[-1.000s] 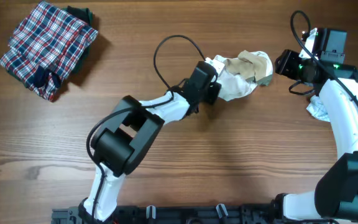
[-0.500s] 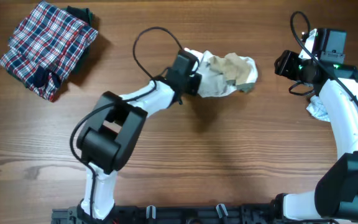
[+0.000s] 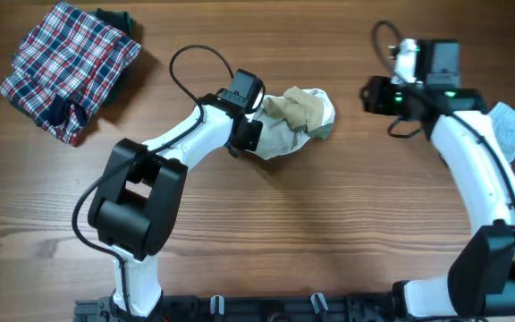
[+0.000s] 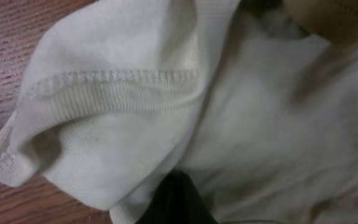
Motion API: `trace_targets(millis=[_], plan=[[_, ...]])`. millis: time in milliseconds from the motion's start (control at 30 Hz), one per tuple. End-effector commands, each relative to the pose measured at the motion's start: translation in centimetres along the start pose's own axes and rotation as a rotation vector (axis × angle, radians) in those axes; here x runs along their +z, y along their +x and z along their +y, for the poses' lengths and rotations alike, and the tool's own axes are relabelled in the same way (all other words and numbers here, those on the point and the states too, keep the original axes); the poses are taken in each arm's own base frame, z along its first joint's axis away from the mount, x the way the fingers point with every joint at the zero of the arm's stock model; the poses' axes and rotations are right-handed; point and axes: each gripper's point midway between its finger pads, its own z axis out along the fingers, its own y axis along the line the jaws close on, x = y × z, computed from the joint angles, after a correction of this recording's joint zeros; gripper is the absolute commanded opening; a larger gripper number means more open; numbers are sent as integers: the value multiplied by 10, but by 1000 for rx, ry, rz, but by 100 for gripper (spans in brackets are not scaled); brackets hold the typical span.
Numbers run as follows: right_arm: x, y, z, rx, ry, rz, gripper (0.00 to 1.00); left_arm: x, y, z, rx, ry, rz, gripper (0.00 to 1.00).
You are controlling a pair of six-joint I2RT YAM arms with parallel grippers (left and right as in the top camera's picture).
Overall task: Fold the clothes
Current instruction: 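Lower the right gripper and grasp the beige garment beside the left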
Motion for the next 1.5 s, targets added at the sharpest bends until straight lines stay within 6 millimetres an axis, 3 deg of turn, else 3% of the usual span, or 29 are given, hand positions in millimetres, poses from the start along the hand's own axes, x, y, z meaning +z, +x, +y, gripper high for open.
trace_targets(millis=[0,167,300,500,633,833,1133,1467], plan=[[11,1,49,-267,-78,-15,61,14,27,16,4,-74,89,4],[43,8,60,-348,-60,8,64,13,33,34,-13,-131,114,4],[66,18,58,-348,-61,46,63,12,33,49,-81,-142,117,4],[88,33,68,-440,-62,83,62,12,32,67,-127,-150,119,4],[92,39,97,-572,-69,65,61,12,32,67,-119,-149,119,4],[92,53,125,-682,-28,63,62,12,31,71,-99,-150,117,4],[94,53,128,-693,-20,54,59,11,32,82,-133,-155,117,4],[125,73,122,-698,-14,115,58,13,32,68,-144,-59,126,4]])
